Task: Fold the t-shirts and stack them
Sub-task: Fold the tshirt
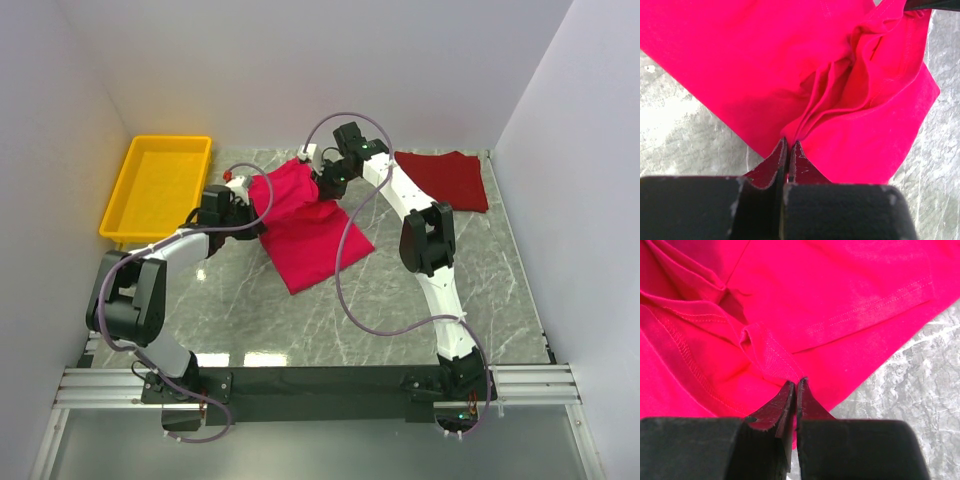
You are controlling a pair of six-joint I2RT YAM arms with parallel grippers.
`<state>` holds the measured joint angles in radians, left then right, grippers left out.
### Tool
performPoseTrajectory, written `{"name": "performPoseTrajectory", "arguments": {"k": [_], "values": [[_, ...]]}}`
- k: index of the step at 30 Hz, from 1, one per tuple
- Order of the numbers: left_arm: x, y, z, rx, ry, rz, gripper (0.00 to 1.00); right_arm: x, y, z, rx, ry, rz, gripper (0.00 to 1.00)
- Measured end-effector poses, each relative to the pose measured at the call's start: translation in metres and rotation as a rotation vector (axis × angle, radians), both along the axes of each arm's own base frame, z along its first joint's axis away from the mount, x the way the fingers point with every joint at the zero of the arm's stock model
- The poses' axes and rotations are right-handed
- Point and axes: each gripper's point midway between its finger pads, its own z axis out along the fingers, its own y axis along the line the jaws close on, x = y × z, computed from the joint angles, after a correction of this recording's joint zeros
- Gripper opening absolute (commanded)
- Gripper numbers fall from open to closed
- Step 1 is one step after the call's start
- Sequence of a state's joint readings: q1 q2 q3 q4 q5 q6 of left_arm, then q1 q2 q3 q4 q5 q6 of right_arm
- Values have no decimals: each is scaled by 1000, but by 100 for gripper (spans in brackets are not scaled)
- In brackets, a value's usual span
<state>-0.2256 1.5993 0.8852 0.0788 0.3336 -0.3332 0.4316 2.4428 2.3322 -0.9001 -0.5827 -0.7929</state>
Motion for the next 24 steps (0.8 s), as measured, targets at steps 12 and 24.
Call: {"name": "performPoseTrajectory", "arguments": {"k": [12,24], "values": [[6,1,-8,5,19,6,34,9,1,2,8,-19,-39,44],[42,37,25,72,-60,240,73,49,-1,21,120,-30,-320,61]]}}
